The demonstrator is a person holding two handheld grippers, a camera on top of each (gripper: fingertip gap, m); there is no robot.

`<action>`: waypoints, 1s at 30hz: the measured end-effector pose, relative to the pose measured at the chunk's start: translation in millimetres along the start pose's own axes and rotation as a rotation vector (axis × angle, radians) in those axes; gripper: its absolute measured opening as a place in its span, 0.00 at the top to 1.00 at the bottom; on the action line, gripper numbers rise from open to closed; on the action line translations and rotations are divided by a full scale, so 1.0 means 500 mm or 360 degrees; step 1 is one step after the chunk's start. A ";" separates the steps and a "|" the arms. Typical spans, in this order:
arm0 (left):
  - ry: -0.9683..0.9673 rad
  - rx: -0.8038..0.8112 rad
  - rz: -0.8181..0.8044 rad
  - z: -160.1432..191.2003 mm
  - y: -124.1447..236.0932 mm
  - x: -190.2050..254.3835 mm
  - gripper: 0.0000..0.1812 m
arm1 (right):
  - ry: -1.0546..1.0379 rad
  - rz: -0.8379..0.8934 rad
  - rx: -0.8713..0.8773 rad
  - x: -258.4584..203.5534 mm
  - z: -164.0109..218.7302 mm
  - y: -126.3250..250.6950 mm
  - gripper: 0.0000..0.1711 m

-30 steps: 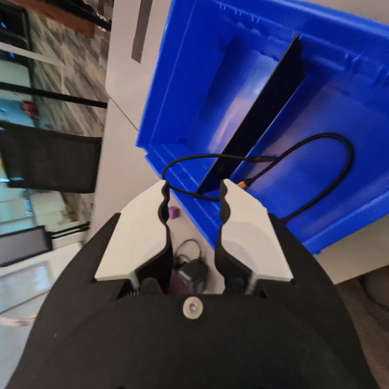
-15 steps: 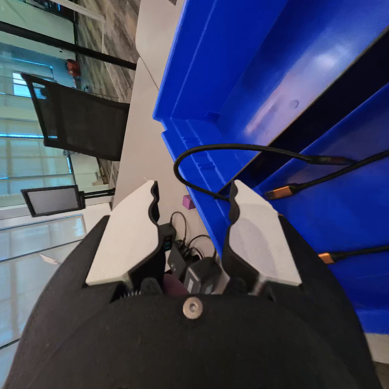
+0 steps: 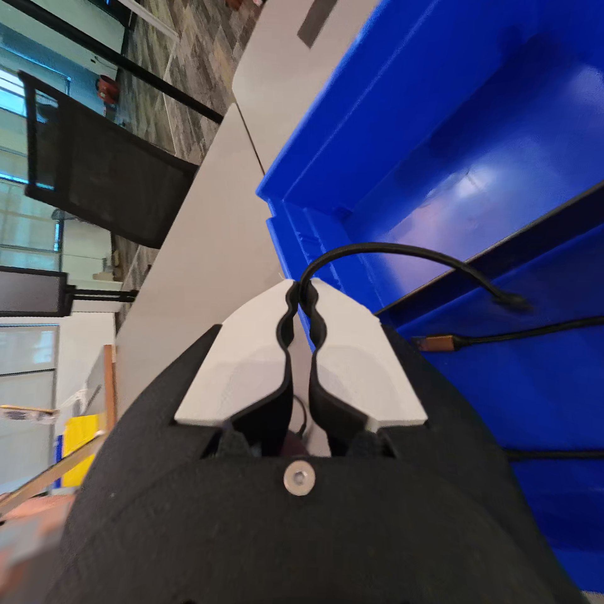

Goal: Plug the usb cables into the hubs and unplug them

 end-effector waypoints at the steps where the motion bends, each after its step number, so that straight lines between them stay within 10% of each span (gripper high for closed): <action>1: 0.0050 0.0026 0.0024 -0.006 0.009 -0.002 0.98 | 0.0001 0.0002 -0.0002 0.000 0.001 0.000 0.60; 10: 0.0433 0.0088 0.0241 -0.032 0.057 0.017 0.97 | 0.0003 -0.0002 0.0005 -0.002 -0.002 0.003 0.60; 22: -0.0072 0.0007 0.0052 -0.019 0.087 0.050 0.72 | 0.0007 -0.0007 0.0011 -0.002 -0.004 0.007 0.60; 30: 0.0324 -0.0234 0.0674 -0.015 0.089 0.225 0.77 | 0.0010 -0.0016 0.0010 -0.005 -0.004 0.004 0.60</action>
Point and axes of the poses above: each gripper's, where its closed fingertips meet, y back along the fingers, z out of its underside, x = y × z across the jaws, the point moved 5 cm from there along y, back along the fingers, and after that the axes turned 4 degrees about y, right-handed, at the moved point
